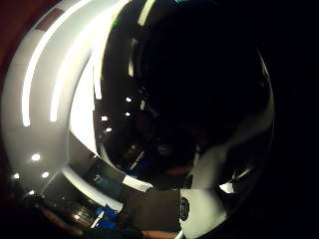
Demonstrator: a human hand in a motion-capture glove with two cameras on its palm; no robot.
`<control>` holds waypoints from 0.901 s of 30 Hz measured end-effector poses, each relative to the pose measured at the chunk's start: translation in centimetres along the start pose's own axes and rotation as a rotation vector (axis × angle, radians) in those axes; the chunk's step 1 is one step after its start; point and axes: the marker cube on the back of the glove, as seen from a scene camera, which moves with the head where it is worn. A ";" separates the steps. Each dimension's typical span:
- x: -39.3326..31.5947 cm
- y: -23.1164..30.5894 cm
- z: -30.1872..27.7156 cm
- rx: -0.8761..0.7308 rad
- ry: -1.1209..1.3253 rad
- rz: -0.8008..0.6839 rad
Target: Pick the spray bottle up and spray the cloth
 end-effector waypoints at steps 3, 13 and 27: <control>0.8 0.7 0.8 -0.039 0.042 0.005; 2.9 2.8 2.5 -0.169 0.124 0.015; 1.8 6.7 2.9 -0.308 0.186 -0.102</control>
